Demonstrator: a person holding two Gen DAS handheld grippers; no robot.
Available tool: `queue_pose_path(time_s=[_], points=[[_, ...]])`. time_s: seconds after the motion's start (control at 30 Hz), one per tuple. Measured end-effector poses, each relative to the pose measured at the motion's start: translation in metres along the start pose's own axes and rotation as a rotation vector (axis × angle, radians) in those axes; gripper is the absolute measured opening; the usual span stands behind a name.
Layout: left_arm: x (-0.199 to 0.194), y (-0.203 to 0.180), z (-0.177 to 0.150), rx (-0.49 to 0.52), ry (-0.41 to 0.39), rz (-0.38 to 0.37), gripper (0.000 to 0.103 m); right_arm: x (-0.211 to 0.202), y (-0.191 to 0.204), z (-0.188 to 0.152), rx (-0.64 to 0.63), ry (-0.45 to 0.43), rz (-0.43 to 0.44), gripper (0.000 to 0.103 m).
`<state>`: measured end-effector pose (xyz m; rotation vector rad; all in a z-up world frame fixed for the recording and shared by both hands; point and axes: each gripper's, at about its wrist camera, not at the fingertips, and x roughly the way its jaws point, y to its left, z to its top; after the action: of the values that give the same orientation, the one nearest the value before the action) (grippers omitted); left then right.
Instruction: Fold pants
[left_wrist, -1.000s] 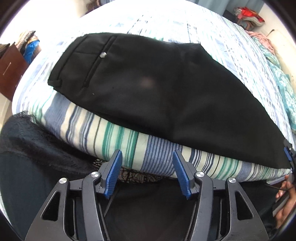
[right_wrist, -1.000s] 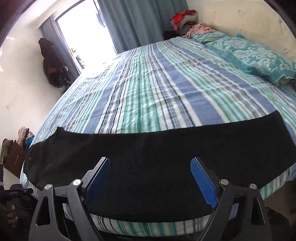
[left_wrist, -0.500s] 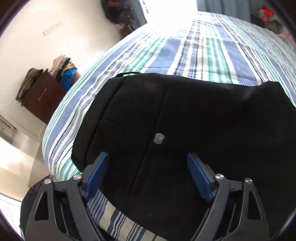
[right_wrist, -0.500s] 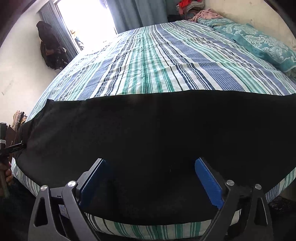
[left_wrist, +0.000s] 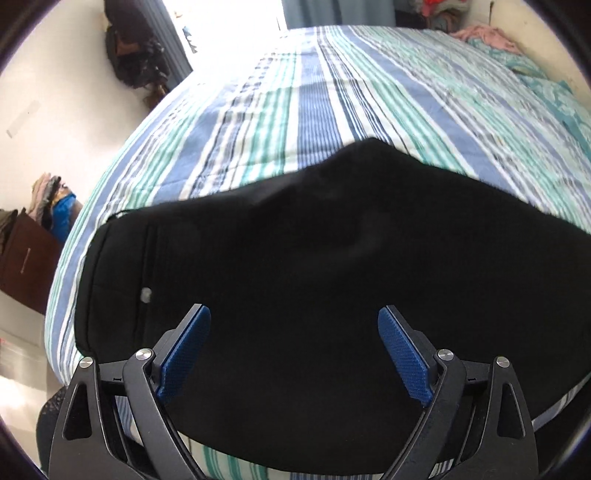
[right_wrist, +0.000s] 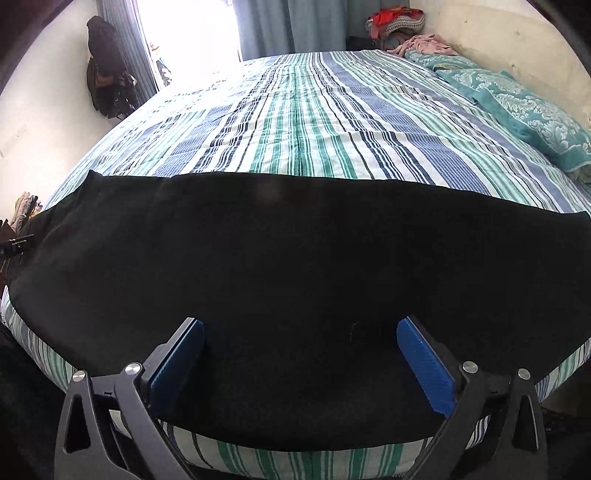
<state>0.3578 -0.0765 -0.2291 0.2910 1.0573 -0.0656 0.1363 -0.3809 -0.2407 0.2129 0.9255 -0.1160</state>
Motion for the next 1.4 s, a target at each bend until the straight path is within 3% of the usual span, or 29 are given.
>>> queue_pose_path(time_s=[0.03, 0.13, 0.2, 0.3, 0.4, 0.47, 0.57, 0.67, 0.77, 0.9, 0.93, 0.97, 1.07, 1.17, 1.4], points=[[0.006, -0.005, -0.008, 0.007, 0.030, 0.009, 0.094, 0.000, -0.001, 0.000, 0.003, 0.000, 0.003, 0.103], [-0.002, 0.002, -0.033, -0.057, -0.011, 0.006, 0.097, -0.001, -0.002, -0.002, 0.008, -0.005, 0.013, 0.103], [-0.008, 0.003, -0.036, -0.050, -0.012, -0.001, 0.097, -0.001, -0.002, -0.004, -0.005, -0.019, 0.013, 0.103], [-0.020, 0.004, -0.030, -0.051, -0.027, -0.010, 0.096, -0.002, 0.000, -0.004, -0.031, -0.022, 0.010, 0.103], [-0.036, -0.001, -0.020, -0.052, -0.083, -0.034, 0.097, -0.011, -0.004, 0.008, -0.040, 0.028, -0.009, 0.103], [-0.038, -0.010, -0.011, -0.038, -0.093, -0.049, 0.097, -0.025, -0.018, 0.016, -0.022, -0.023, 0.004, 0.103], [-0.034, -0.026, 0.002, -0.016, -0.103, -0.054, 0.096, -0.026, -0.058, 0.033, 0.027, -0.012, 0.017, 0.103], [-0.024, -0.042, 0.009, 0.011, -0.097, -0.040, 0.097, -0.008, -0.110, 0.051, 0.050, 0.082, 0.024, 0.103], [-0.017, -0.048, 0.003, 0.004, -0.059, -0.042, 0.096, 0.014, -0.169, 0.059, 0.029, 0.157, -0.088, 0.103], [-0.015, -0.043, -0.017, 0.009, -0.032, -0.038, 0.097, 0.007, -0.253, 0.063, 0.119, 0.123, -0.194, 0.101], [-0.014, -0.040, -0.021, 0.001, -0.028, -0.046, 0.097, 0.001, -0.269, 0.064, 0.153, 0.109, -0.179, 0.098], [-0.016, -0.035, -0.023, -0.015, -0.024, -0.055, 0.097, -0.006, -0.280, 0.066, 0.178, 0.090, -0.137, 0.095], [-0.018, -0.027, -0.021, -0.054, -0.011, -0.068, 0.097, -0.029, -0.292, 0.072, 0.196, 0.035, -0.200, 0.096], [-0.021, -0.029, -0.015, -0.059, -0.026, -0.076, 0.097, -0.050, -0.307, 0.067, 0.266, -0.023, -0.128, 0.096], [-0.022, -0.043, -0.006, -0.027, -0.048, -0.093, 0.097, -0.053, -0.345, 0.045, 0.440, 0.009, 0.032, 0.096]])
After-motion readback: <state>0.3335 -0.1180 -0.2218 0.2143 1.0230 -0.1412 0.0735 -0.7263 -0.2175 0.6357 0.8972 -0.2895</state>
